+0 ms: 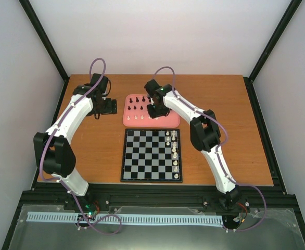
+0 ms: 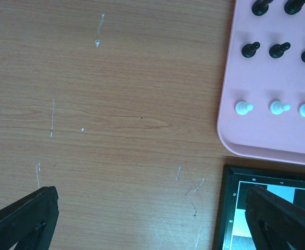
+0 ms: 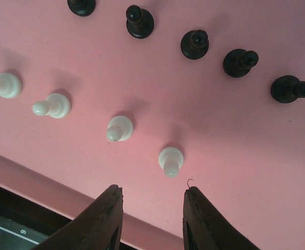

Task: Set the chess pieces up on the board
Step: Pick up the chess piece from the storage box, then place the chess piece on the chessboard.

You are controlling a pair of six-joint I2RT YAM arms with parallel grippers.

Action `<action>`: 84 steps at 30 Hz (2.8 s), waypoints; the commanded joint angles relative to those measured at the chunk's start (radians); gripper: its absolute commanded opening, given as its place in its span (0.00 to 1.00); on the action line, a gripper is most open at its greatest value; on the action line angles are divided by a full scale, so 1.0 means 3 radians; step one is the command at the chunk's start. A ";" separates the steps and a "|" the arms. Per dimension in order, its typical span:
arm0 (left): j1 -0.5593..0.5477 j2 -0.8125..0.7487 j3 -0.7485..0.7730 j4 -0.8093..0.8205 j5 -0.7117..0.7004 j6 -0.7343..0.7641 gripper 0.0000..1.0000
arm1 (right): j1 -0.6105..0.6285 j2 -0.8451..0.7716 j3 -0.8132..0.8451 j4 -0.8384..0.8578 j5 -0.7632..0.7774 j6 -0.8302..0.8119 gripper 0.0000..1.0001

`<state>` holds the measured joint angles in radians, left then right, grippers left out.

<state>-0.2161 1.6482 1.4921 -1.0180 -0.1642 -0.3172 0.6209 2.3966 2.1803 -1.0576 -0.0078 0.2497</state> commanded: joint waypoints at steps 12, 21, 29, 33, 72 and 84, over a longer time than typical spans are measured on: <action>-0.0016 0.0040 0.0098 -0.0023 -0.0015 0.0045 1.00 | -0.0105 0.0324 0.0163 0.0080 -0.0069 -0.0133 0.37; -0.0016 0.0060 0.0100 -0.0024 -0.0020 0.0046 1.00 | -0.0121 0.0419 0.0248 0.0106 -0.0110 -0.0182 0.34; -0.0016 0.0053 0.0102 -0.0028 -0.0017 0.0045 1.00 | -0.0126 0.0423 0.0272 0.0033 -0.0064 -0.0177 0.20; -0.0013 0.0040 0.0094 -0.0024 -0.0014 0.0045 1.00 | -0.0126 0.0420 0.0271 0.0024 -0.0028 -0.0183 0.14; -0.0016 -0.0136 0.0002 0.0031 0.0043 0.0030 1.00 | 0.0419 -0.1959 -0.2706 0.0574 -0.0219 0.0241 0.08; -0.0016 -0.0121 -0.0034 0.0038 0.0000 0.0030 1.00 | 0.0436 -0.2016 -0.3132 0.0861 -0.0214 0.0303 0.08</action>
<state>-0.2161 1.6382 1.4796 -1.0164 -0.1539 -0.3172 0.7422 1.8324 1.2629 -0.8467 -0.0772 0.3218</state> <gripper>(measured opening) 0.997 0.082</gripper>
